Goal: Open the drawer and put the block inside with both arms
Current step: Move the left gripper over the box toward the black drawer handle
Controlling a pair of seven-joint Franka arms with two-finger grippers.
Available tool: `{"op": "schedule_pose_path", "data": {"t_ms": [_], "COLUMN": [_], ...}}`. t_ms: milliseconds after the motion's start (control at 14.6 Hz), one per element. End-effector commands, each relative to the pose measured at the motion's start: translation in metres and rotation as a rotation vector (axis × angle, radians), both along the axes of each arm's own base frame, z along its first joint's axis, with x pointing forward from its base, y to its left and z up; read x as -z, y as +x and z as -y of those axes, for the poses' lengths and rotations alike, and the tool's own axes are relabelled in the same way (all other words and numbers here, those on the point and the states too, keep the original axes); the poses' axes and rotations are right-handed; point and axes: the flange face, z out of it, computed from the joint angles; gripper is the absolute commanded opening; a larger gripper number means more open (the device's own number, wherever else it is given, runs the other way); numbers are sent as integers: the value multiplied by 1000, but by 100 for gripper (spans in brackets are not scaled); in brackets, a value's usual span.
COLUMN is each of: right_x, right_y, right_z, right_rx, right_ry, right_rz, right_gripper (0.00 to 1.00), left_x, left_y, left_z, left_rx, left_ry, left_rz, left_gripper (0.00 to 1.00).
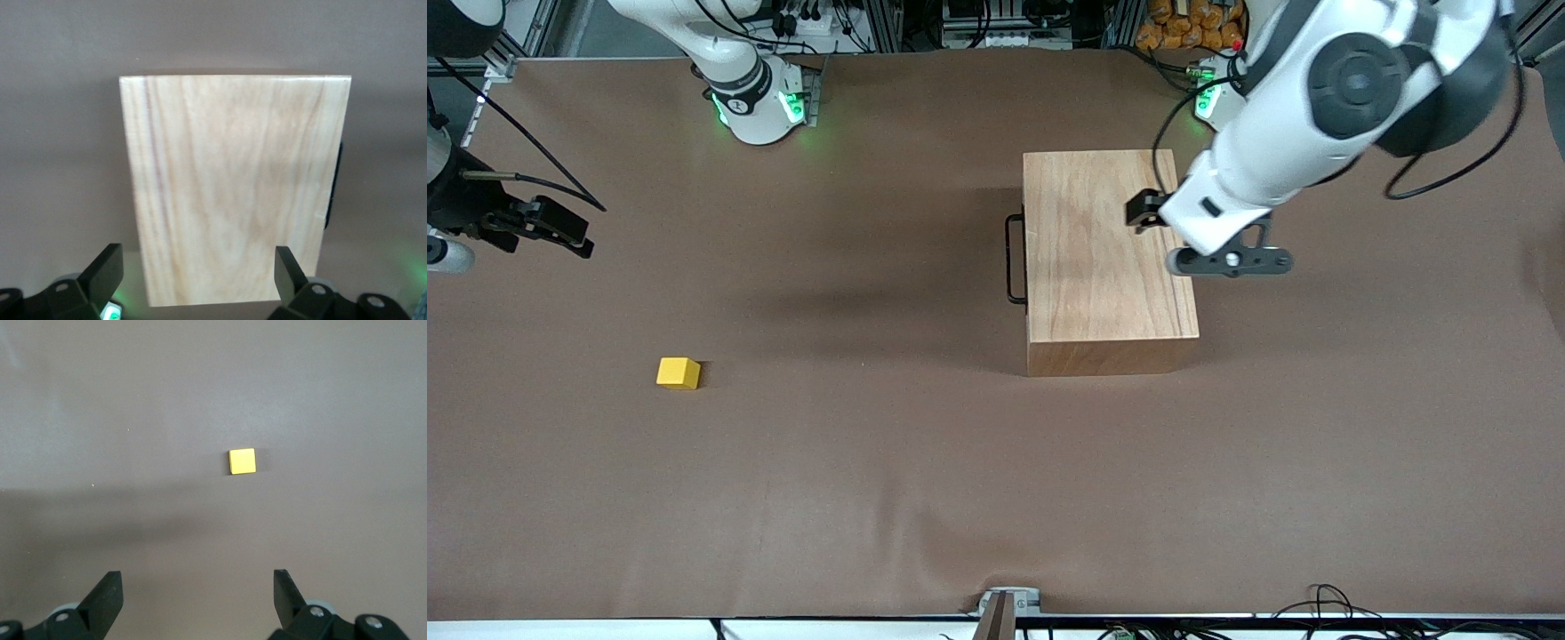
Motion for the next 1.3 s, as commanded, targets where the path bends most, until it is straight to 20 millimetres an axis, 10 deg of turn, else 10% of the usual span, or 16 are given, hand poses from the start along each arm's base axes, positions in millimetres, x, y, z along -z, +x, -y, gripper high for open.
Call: {"op": "schedule_pose_path", "data": {"t_ms": [0, 614, 1229], "right_x": [-4, 5, 8], "right_y": [-3, 2, -9], "right_z": [4, 11, 12], "right_rx": [10, 40, 4], "right_ry": [11, 9, 15], "right_rz": [15, -22, -103], "right_gripper": [100, 100, 100], "left_x": [18, 99, 163], "left_y": [-6, -79, -100], "left_z": [54, 213, 256], "left_rx": [-63, -167, -166], "left_ry": [45, 168, 233], "left_rz": [31, 147, 215], "left_gripper": [100, 100, 100]}}
